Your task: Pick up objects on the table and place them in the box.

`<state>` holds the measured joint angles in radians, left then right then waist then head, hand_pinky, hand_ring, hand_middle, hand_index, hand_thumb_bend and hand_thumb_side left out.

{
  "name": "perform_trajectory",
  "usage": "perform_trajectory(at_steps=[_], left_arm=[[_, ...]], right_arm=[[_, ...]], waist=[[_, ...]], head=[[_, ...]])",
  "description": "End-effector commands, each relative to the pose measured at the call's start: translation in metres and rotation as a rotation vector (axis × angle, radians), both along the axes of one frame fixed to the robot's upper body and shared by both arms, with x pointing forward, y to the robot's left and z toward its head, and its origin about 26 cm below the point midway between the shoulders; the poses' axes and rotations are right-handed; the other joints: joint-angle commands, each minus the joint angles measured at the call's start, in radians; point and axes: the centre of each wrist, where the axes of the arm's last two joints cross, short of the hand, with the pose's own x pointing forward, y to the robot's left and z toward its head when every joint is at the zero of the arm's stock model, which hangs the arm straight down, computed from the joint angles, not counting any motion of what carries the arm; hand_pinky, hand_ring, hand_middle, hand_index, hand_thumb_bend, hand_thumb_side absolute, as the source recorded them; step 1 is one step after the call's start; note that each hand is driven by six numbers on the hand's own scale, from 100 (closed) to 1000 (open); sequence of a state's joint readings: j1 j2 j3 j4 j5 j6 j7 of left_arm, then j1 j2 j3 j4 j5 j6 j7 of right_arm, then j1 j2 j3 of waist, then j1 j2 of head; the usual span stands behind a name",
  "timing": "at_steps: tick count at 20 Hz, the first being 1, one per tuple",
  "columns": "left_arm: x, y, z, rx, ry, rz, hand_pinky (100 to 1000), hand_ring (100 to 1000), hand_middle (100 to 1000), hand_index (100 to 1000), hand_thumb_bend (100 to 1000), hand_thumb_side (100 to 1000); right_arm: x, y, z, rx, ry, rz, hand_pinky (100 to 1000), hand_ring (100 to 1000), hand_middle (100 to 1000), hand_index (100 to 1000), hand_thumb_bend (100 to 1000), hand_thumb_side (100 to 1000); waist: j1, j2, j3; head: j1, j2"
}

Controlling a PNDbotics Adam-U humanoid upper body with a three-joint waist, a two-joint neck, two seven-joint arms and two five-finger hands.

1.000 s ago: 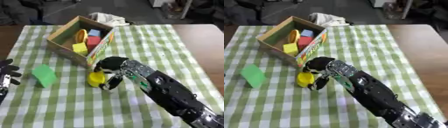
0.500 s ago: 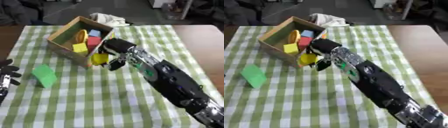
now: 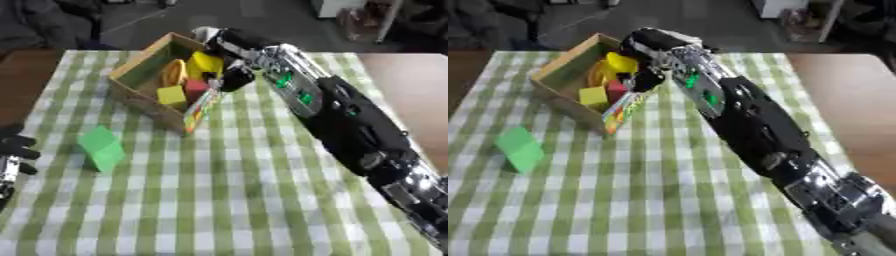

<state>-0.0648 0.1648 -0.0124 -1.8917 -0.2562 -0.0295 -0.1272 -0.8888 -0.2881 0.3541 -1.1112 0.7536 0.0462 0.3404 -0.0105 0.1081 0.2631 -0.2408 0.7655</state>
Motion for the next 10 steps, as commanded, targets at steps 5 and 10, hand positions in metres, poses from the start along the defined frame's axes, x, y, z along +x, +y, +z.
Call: perform_trajectory(at_steps=[5, 10], left_arm=[[0.002, -0.0037, 0.0075, 0.015, -0.031, -0.023, 493, 597, 611, 820, 100, 723], [0.0023, -0.0038, 0.0075, 0.017, -0.029, -0.025, 493, 598, 611, 821, 100, 725]], right_arm=[[0.0159, 0.0038, -0.0119, -0.007, -0.141, -0.115, 774, 736, 694, 858, 279, 557], [0.0127, 0.0088, -0.003, 0.004, -0.313, -0.176, 805, 809, 864, 958, 378, 629]], waist=[[0.008, -0.003, 0.019], [0.003, -0.001, 0.012]], head=[[-0.021, 0.004], [-0.017, 0.004]])
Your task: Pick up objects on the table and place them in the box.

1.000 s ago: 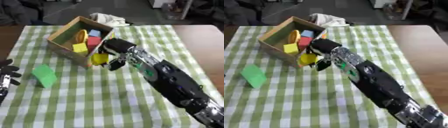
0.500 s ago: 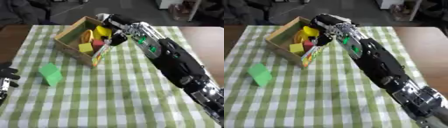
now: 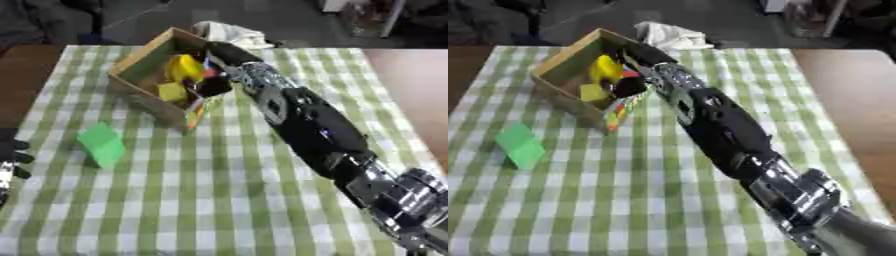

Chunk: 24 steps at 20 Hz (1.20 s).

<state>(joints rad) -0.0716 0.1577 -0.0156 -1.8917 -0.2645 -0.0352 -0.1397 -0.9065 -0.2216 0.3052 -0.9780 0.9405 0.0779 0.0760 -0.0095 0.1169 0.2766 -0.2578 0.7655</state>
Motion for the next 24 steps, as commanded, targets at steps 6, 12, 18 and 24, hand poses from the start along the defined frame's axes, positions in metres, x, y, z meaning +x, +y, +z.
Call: perform_trajectory(at_steps=[6, 12, 18, 24], left_arm=[[0.0, 0.005, 0.005, 0.023, -0.018, 0.024, 494, 599, 613, 822, 100, 723], [-0.001, 0.023, 0.012, 0.103, -0.046, 0.111, 503, 613, 624, 824, 100, 681], [0.006, 0.049, 0.031, 0.29, -0.076, 0.183, 528, 629, 643, 833, 100, 554], [0.019, 0.075, 0.05, 0.677, 0.018, 0.164, 670, 735, 748, 903, 209, 442]], right_arm=[[-0.017, 0.0, 0.051, 0.14, -0.152, 0.085, 803, 794, 829, 930, 152, 354], [-0.087, -0.027, 0.087, 0.393, -0.129, 0.374, 778, 757, 774, 889, 100, 284], [-0.147, -0.067, 0.079, 0.559, -0.114, 0.417, 760, 733, 743, 868, 100, 289], [-0.174, -0.101, 0.033, 0.674, -0.087, 0.254, 743, 707, 706, 850, 100, 309]], waist=[[-0.004, -0.013, -0.042], [-0.016, -0.018, -0.147], [-0.015, -0.019, -0.208], [-0.005, -0.027, -0.236]], head=[[0.038, 0.004], [0.118, 0.004], [0.174, 0.004], [0.206, 0.004]])
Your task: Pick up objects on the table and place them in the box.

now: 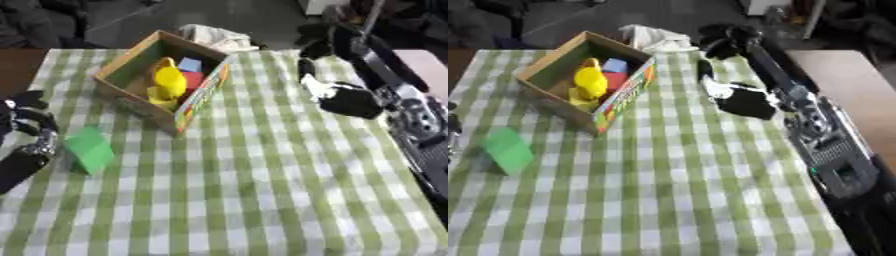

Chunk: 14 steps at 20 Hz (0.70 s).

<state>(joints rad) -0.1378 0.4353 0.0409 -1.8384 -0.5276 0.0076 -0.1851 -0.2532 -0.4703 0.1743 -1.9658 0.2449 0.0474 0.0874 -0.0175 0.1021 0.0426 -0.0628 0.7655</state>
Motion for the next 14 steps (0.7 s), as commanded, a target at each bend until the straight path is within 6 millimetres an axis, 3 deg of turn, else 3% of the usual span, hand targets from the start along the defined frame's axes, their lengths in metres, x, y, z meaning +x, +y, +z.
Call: perform_trajectory(at_steps=[1, 4, 7, 14], left_arm=[[0.007, 0.014, 0.016, 0.204, 0.057, 0.008, 681, 741, 758, 911, 237, 434], [0.016, 0.02, 0.019, 0.313, 0.122, 0.04, 708, 750, 772, 915, 329, 442], [0.026, 0.02, 0.011, 0.368, 0.18, 0.063, 713, 749, 770, 916, 427, 575], [0.044, 0.009, -0.016, 0.417, 0.262, 0.045, 723, 749, 768, 913, 533, 678]], right_arm=[[-0.01, -0.012, -0.002, 0.04, -0.023, -0.056, 742, 706, 702, 849, 100, 333], [-0.017, -0.019, -0.018, 0.078, 0.016, -0.107, 738, 701, 694, 845, 100, 346], [-0.022, -0.021, -0.028, 0.127, 0.047, -0.139, 725, 682, 669, 830, 100, 368], [-0.024, -0.019, -0.036, 0.196, 0.08, -0.154, 722, 677, 661, 825, 100, 377]], waist=[[0.005, -0.014, -0.004], [0.009, -0.017, -0.007], [0.011, -0.019, -0.012], [0.012, -0.022, -0.02]], head=[[0.014, 0.004], [0.016, 0.004], [0.015, 0.004], [0.016, 0.004]])
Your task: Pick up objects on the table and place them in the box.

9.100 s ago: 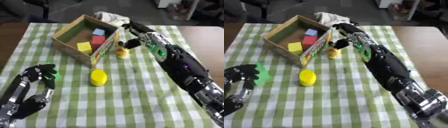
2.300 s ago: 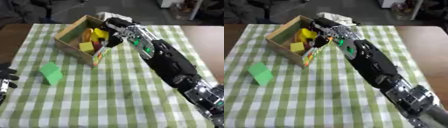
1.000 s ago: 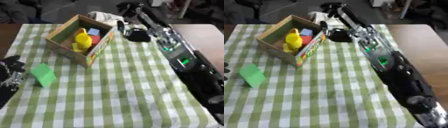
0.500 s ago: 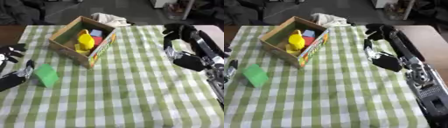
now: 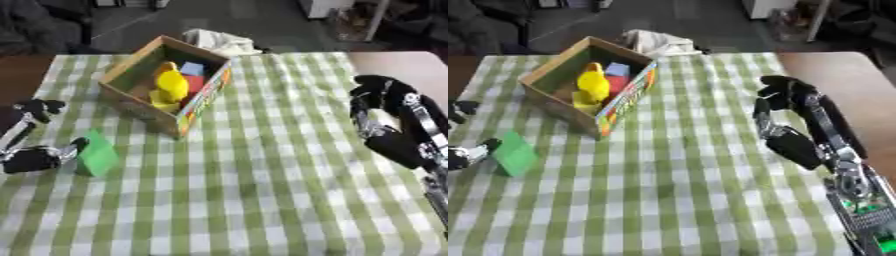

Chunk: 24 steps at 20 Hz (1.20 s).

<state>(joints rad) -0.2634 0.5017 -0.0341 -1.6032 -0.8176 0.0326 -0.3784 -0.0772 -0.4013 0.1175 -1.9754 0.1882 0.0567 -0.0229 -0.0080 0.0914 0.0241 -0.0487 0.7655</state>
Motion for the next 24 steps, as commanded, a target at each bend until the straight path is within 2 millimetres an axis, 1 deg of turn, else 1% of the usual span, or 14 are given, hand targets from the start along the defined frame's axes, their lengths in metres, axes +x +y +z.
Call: perform_trajectory(at_steps=[1, 3, 5, 8, 10, 14, 15, 16, 18, 19, 20, 22, 24], left_arm=[[0.006, -0.003, 0.0, 0.036, 0.002, -0.016, 723, 748, 768, 912, 549, 694], [0.008, -0.005, -0.004, 0.043, 0.013, -0.023, 724, 747, 767, 912, 571, 711], [0.01, -0.006, -0.008, 0.052, 0.022, -0.024, 723, 745, 765, 910, 574, 715], [0.012, -0.008, -0.014, 0.06, 0.039, -0.018, 717, 738, 757, 907, 547, 694], [0.012, -0.009, -0.018, 0.061, 0.051, -0.016, 710, 726, 748, 904, 512, 657], [0.012, -0.01, -0.023, 0.059, 0.073, -0.019, 681, 694, 715, 881, 426, 550], [0.011, -0.01, -0.023, 0.058, 0.076, -0.02, 672, 683, 704, 871, 392, 496], [0.011, -0.01, -0.024, 0.056, 0.078, -0.02, 657, 660, 680, 856, 341, 398], [0.01, -0.009, -0.023, 0.044, 0.071, -0.016, 625, 619, 629, 822, 251, 269], [0.009, -0.009, -0.022, 0.035, 0.065, -0.014, 625, 619, 629, 822, 251, 269], [0.008, -0.008, -0.019, 0.025, 0.054, -0.011, 613, 603, 611, 806, 211, 208], [0.007, -0.008, -0.012, 0.007, 0.029, -0.013, 598, 590, 595, 794, 178, 148], [0.005, -0.008, -0.001, -0.016, -0.008, -0.02, 584, 584, 587, 787, 135, 147]], right_arm=[[-0.001, 0.0, 0.006, 0.016, -0.025, -0.004, 722, 676, 660, 825, 100, 380], [-0.001, 0.0, 0.005, 0.021, -0.022, -0.006, 721, 675, 658, 824, 100, 383], [-0.001, 0.0, 0.003, 0.024, -0.016, -0.008, 721, 675, 656, 823, 100, 386], [-0.001, 0.001, 0.001, 0.026, -0.009, -0.007, 721, 674, 655, 823, 100, 392], [-0.001, 0.002, 0.0, 0.027, -0.004, -0.006, 721, 674, 654, 823, 100, 395], [-0.001, 0.002, -0.002, 0.028, 0.002, -0.007, 720, 673, 653, 822, 100, 401], [-0.001, 0.002, -0.002, 0.028, 0.003, -0.007, 720, 673, 652, 822, 100, 403], [-0.001, 0.003, -0.003, 0.029, 0.004, -0.008, 720, 673, 652, 822, 100, 403], [-0.001, 0.003, -0.004, 0.031, 0.008, -0.008, 720, 672, 651, 822, 100, 407], [0.0, 0.003, -0.004, 0.032, 0.01, -0.008, 720, 672, 651, 822, 100, 407], [0.0, 0.003, -0.005, 0.032, 0.012, -0.009, 720, 672, 649, 821, 100, 409], [0.0, 0.003, -0.007, 0.033, 0.017, -0.011, 719, 671, 647, 821, 100, 411], [0.0, 0.003, -0.008, 0.035, 0.019, -0.012, 719, 671, 646, 821, 100, 414]], waist=[[0.003, -0.01, -0.002], [0.003, -0.01, -0.002], [0.003, -0.009, -0.002], [0.002, -0.009, -0.002], [0.001, -0.009, -0.001], [0.0, -0.008, -0.001], [0.0, -0.008, -0.001], [0.0, -0.008, -0.001], [0.0, -0.008, -0.001], [0.0, -0.009, -0.001], [0.001, -0.009, -0.001], [0.002, -0.009, -0.001], [0.003, -0.01, -0.001]], head=[[0.003, 0.004], [0.003, 0.004], [0.004, 0.004], [0.003, 0.004], [0.003, 0.004], [0.004, 0.004], [0.004, 0.004], [0.004, 0.004], [0.003, 0.004], [0.003, 0.004], [0.004, 0.004], [0.005, 0.004], [0.006, 0.004]])
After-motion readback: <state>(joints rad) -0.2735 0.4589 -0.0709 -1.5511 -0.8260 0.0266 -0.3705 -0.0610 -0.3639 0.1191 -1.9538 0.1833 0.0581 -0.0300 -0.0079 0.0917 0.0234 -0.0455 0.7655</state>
